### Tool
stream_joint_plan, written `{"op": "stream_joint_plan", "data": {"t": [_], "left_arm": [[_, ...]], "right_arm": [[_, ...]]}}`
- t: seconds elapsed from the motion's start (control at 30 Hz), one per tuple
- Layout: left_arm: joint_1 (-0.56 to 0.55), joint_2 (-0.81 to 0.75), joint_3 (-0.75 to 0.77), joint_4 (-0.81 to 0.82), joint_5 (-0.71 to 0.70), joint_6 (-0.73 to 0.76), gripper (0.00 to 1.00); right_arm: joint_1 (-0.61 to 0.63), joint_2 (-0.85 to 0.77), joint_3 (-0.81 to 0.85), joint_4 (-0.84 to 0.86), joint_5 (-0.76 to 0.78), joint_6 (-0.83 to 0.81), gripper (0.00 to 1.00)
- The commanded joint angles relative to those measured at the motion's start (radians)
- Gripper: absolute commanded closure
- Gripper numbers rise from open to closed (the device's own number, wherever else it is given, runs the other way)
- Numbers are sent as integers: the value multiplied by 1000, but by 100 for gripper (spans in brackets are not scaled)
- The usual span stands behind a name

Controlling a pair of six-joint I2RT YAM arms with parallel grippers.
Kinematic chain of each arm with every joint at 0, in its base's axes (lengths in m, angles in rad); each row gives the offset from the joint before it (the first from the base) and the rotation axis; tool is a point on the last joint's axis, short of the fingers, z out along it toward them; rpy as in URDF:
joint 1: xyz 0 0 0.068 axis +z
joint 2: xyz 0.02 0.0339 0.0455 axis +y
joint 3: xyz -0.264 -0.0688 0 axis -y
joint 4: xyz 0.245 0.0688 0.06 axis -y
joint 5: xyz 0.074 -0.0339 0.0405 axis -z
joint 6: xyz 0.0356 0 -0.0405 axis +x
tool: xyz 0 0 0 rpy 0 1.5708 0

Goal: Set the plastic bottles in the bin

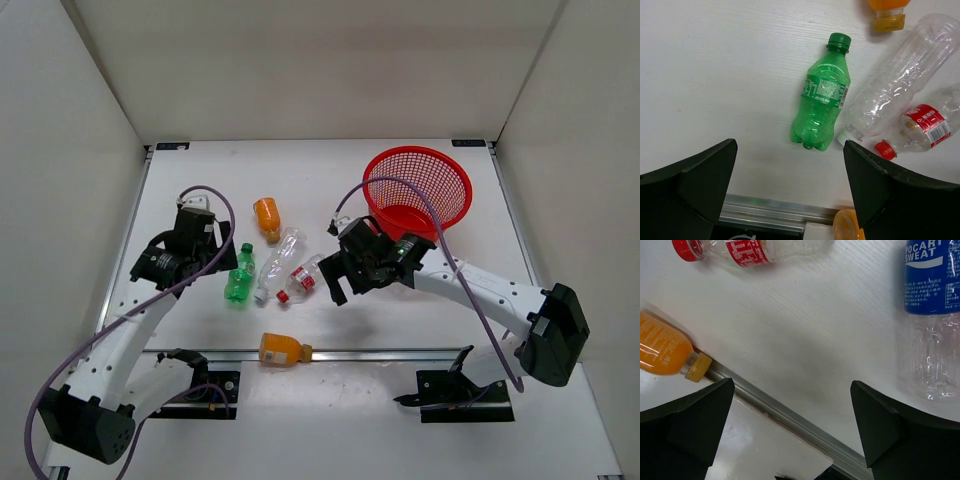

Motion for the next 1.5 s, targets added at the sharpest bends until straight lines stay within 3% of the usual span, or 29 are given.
{"op": "stream_joint_plan", "data": {"t": [0.0, 0.17, 0.3, 0.57, 0.73, 0.87, 1.1, 1.2, 1.33, 1.4, 1.47], "left_arm": [[17, -43, 18, -4, 3, -24, 2], [9, -54, 21, -16, 20, -26, 1], [-5, -59, 15, -35, 43, -38, 1], [-98, -119, -39, -45, 273, 46, 1], [-186, -117, -96, -48, 284, 60, 1], [-164, -134, -97, -54, 370, 77, 1], [-149, -142, -94, -82, 336, 89, 2], [-158, -131, -96, -90, 322, 85, 2], [-157, -132, -94, -73, 324, 76, 2], [-146, -135, -90, -81, 328, 73, 1], [-144, -135, -88, -78, 331, 80, 2]], "right_arm": [[19, -40, -15, 59, 27, -48, 1], [26, -141, -100, 158, 25, -166, 1], [-66, -156, -134, 148, 6, -202, 1], [-146, -88, -176, 146, 155, -294, 1], [-169, -50, -209, 255, 222, -372, 1], [-223, -11, -220, 341, 170, -400, 1], [-247, 58, -287, 445, 132, -441, 0], [-257, 85, -311, 468, 126, -438, 5], [-255, 116, -315, 480, 97, -417, 21], [-244, 113, -308, 479, 80, -409, 41], [-214, 99, -276, 467, 110, -391, 53]]}}
